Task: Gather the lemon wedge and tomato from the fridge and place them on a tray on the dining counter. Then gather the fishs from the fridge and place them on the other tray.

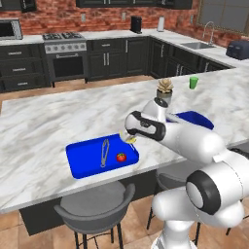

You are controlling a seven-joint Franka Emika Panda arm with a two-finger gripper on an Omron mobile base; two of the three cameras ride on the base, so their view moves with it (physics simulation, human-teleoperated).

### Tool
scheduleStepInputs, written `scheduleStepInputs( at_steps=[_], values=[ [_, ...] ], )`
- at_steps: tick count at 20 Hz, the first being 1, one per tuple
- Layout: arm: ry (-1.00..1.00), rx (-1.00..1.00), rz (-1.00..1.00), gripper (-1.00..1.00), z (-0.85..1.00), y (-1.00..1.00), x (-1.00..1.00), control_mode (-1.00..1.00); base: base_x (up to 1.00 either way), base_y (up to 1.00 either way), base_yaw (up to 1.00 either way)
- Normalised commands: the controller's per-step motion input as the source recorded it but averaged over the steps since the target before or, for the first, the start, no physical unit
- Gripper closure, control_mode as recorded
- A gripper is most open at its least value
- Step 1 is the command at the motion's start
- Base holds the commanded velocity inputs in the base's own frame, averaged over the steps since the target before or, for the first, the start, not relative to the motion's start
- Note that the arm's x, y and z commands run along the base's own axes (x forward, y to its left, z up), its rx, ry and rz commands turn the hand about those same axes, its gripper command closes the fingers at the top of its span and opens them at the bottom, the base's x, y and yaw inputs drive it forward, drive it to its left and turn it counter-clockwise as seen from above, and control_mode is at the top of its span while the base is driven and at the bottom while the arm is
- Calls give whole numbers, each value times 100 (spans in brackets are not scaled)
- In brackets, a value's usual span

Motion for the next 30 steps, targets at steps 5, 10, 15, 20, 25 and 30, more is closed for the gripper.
scheduleStepInputs(
  at_steps=[5, 10, 15, 20, 25, 30],
  values=[
    [0, -6, 0, 100, -14, 1, 3, -100, 0, 0, 0],
    [0, -1, 0, 100, -14, 0, 26, -100, 0, 0, 0],
    [0, -1, 0, 100, -15, 0, 41, -100, 0, 0, 0],
    [1, -4, 0, 100, -25, 8, 18, -100, 0, 0, 0],
    [6, -6, 0, 100, -31, 24, 1, -100, 0, 0, 0],
    [3, -3, 0, 100, -22, 22, 0, -100, 0, 0, 0]
  ],
)
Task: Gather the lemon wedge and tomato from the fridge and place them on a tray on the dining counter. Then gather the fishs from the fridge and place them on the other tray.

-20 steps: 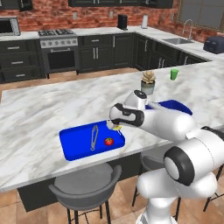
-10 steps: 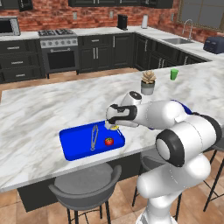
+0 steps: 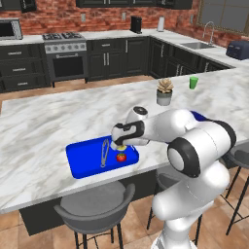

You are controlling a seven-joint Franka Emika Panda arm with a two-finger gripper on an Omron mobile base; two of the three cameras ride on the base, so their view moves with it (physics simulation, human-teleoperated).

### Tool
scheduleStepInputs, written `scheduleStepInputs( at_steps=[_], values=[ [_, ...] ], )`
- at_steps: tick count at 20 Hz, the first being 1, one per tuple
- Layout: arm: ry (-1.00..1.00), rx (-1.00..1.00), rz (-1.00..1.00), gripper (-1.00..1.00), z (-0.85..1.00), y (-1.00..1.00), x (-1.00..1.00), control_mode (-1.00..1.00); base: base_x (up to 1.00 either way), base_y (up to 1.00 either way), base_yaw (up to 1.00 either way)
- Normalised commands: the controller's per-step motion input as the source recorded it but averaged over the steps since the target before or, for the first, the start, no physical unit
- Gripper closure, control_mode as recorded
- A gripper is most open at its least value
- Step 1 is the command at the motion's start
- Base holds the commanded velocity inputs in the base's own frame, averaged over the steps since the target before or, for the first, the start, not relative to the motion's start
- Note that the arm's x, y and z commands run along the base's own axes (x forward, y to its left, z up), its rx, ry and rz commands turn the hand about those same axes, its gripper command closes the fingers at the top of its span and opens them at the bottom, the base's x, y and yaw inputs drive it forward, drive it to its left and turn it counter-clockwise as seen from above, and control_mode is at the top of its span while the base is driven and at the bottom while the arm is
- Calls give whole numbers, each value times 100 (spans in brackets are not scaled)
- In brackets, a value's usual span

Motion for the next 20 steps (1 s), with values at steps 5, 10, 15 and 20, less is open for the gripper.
scheduleStepInputs(
  at_steps=[5, 10, 15, 20],
  values=[
    [1, -2, 1, 100, -16, 5, 12, -100, 0, 0, 0],
    [0, -2, 2, 100, -5, 0, 26, -100, 0, 0, 0],
    [0, 0, 3, 100, -2, 0, 22, -100, 0, 0, 0],
    [3, -2, 2, 100, -20, 0, 20, -100, 0, 0, 0]
  ],
)
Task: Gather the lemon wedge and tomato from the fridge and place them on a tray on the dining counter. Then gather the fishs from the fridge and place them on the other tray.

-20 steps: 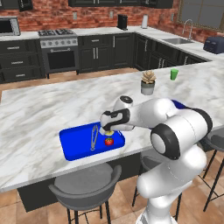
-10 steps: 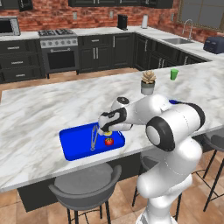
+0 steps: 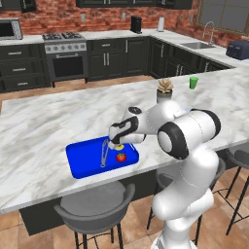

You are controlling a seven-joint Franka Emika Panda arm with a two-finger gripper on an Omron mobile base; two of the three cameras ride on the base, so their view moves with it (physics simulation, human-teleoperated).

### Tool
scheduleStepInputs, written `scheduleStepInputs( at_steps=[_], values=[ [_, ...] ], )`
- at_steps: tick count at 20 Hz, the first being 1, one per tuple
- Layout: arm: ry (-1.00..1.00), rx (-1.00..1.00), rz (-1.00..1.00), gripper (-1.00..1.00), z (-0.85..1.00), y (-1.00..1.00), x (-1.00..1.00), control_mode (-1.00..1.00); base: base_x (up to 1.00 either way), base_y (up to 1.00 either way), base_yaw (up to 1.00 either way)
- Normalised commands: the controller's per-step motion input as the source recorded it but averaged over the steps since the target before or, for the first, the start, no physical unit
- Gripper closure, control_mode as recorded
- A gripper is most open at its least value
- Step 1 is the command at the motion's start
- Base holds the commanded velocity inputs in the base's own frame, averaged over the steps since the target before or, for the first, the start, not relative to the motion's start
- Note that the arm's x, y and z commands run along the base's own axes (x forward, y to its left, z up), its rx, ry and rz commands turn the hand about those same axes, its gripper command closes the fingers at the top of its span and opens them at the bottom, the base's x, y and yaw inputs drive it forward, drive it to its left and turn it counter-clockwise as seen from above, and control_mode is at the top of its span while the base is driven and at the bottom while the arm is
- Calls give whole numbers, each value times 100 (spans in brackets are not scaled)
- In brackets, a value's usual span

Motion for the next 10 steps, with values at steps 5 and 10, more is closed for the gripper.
scheduleStepInputs(
  at_steps=[5, 10],
  values=[
    [4, -2, 1, 100, -27, 0, 14, -100, 0, 0, 0],
    [1, 0, 1, 100, -13, 0, 6, -100, 0, 0, 0]
  ],
)
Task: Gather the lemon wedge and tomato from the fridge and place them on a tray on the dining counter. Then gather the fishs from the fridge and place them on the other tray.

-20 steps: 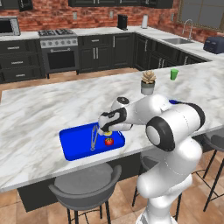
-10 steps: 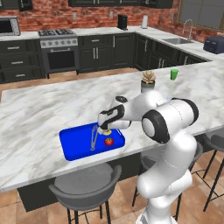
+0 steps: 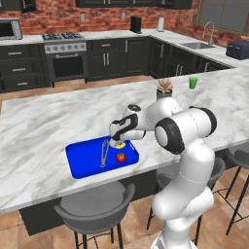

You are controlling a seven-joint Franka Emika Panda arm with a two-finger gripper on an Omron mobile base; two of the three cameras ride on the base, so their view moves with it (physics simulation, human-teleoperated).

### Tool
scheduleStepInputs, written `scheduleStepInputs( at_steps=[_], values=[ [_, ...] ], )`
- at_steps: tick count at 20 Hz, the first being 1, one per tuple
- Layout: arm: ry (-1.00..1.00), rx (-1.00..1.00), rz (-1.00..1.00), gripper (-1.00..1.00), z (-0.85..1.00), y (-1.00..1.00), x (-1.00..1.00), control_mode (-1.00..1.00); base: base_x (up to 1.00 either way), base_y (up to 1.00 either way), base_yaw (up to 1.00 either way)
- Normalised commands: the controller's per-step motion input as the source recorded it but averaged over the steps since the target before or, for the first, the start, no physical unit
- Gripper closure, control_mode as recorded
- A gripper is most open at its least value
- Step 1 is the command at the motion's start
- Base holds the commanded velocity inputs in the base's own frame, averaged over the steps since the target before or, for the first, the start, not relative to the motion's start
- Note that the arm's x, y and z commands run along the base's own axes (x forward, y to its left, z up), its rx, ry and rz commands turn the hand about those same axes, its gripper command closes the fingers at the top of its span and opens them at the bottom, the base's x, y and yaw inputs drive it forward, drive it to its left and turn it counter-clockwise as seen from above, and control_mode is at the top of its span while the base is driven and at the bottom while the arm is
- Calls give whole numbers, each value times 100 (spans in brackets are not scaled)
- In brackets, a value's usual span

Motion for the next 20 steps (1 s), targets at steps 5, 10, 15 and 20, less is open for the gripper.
scheduleStepInputs(
  at_steps=[5, 10, 15, 20],
  values=[
    [3, 0, 0, 100, -2, 0, -3, -100, 0, 0, 0],
    [4, 0, 0, -100, 0, 0, -3, -100, 0, 0, 0],
    [0, 0, 0, -100, 23, 0, -3, -100, 0, 0, 0],
    [0, 0, 0, -100, 49, -3, -16, -100, 0, 0, 0]
  ],
)
